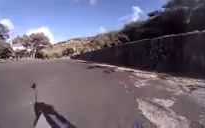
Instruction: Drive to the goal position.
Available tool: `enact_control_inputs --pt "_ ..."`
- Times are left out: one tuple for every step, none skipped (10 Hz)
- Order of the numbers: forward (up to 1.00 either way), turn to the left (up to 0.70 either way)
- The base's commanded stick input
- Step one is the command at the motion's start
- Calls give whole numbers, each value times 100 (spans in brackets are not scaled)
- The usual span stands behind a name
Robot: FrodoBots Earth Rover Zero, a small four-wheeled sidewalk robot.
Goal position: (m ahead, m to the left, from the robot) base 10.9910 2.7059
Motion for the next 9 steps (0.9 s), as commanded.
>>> enact_control_inputs --pt "97 -24" --pt "97 -16" --pt "97 -7" --pt "97 0" --pt "97 0" --pt "97 0" --pt "98 0" --pt "97 0" --pt "97 0"
